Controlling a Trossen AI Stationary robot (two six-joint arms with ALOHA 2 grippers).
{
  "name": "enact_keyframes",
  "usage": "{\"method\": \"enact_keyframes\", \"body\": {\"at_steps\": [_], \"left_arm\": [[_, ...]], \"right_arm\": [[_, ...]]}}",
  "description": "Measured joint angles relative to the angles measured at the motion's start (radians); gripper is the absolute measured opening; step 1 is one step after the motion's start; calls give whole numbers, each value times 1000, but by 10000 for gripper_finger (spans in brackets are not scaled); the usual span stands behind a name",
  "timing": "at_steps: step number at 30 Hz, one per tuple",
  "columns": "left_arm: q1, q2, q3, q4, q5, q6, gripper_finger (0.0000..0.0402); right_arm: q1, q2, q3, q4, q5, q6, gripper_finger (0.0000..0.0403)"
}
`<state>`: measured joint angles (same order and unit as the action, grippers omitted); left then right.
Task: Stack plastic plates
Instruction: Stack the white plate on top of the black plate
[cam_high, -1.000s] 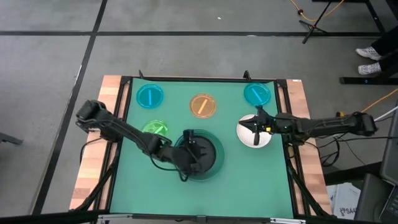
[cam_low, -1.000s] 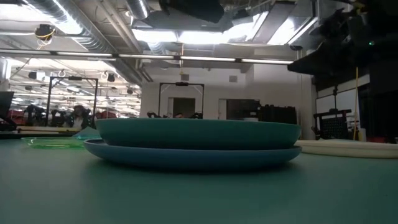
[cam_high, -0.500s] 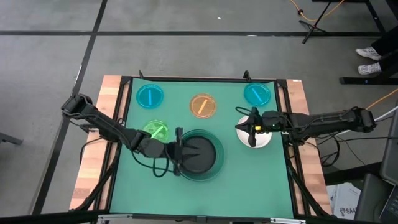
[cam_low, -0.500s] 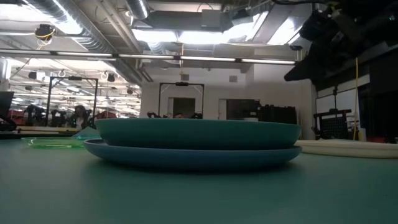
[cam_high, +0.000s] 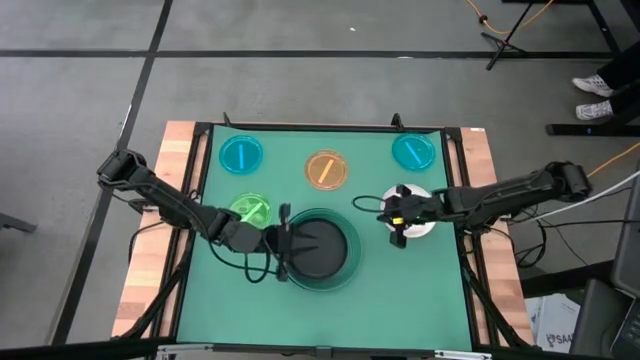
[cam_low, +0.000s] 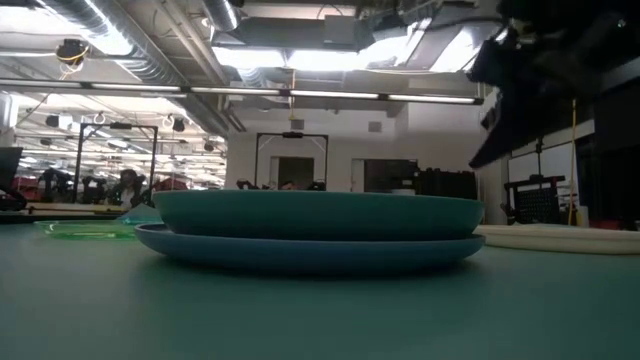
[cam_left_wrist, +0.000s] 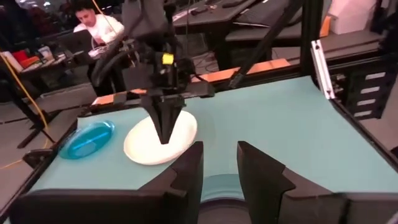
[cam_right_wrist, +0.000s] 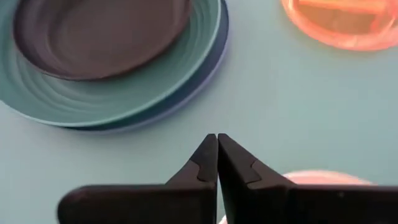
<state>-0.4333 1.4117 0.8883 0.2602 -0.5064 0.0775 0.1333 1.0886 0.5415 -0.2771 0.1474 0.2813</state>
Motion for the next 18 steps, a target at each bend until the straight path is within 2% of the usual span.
{"method": "enact_keyframes", "body": {"at_steps": [5, 11, 14, 18], "left_arm": [[-16, 0, 0, 1, 0, -5, 92], [-21, 1, 0, 2, -7, 3, 92], [-16, 1, 0, 2, -8, 3, 92], [-10, 1, -1, 2, -10, -9, 92]], "right_arm": [[-2, 60, 0, -65, -26, 64, 21], [-2, 107, 0, -171, 6, 116, 109], [-2, 127, 0, -185, -20, 136, 149], [-2, 158, 0, -184, -72, 141, 177]]}}
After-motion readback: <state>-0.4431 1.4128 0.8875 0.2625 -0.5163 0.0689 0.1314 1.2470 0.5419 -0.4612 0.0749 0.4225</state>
